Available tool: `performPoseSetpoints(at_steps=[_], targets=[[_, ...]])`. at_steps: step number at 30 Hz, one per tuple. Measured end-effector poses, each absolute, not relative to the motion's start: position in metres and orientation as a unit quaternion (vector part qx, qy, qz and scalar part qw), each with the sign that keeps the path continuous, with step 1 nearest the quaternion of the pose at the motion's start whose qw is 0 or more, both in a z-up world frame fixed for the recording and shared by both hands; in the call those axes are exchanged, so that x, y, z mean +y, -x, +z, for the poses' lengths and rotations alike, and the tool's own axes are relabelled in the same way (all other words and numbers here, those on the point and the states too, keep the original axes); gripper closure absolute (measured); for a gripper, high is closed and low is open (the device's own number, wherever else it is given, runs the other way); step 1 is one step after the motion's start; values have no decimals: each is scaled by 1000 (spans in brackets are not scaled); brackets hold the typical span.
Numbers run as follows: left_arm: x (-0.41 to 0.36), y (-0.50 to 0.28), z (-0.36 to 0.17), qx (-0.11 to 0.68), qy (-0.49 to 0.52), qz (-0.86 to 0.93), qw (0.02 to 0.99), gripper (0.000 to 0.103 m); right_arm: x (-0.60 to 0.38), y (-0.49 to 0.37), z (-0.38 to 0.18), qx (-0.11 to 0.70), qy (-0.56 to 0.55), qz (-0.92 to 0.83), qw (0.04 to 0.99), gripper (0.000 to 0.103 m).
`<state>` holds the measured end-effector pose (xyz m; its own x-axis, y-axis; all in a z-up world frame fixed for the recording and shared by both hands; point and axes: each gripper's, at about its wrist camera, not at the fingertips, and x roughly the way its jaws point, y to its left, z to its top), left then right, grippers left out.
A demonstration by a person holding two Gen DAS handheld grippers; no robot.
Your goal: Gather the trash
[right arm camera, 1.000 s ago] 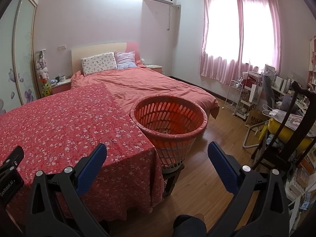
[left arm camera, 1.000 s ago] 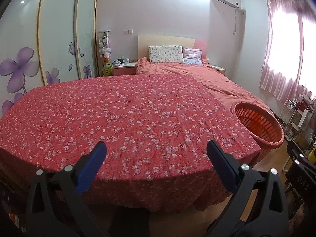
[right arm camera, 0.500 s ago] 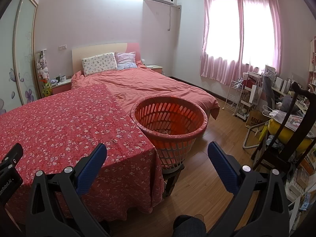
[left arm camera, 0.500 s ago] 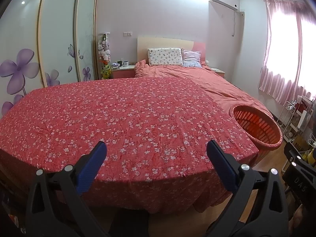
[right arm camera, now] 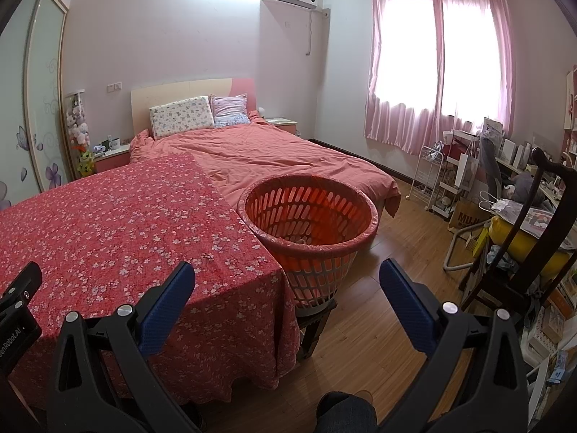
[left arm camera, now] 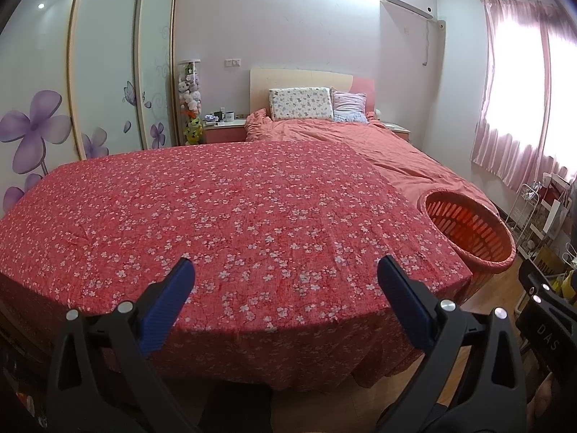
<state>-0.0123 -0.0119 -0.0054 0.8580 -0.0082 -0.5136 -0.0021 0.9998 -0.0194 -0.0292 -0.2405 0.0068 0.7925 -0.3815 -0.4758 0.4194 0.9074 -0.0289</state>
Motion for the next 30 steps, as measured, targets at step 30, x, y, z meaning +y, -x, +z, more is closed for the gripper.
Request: performPoseSetpoints(at_steps=[30], targets=[[-15, 11, -4, 268, 6, -1, 964, 4, -241, 30, 7, 243, -40, -210, 946, 2]])
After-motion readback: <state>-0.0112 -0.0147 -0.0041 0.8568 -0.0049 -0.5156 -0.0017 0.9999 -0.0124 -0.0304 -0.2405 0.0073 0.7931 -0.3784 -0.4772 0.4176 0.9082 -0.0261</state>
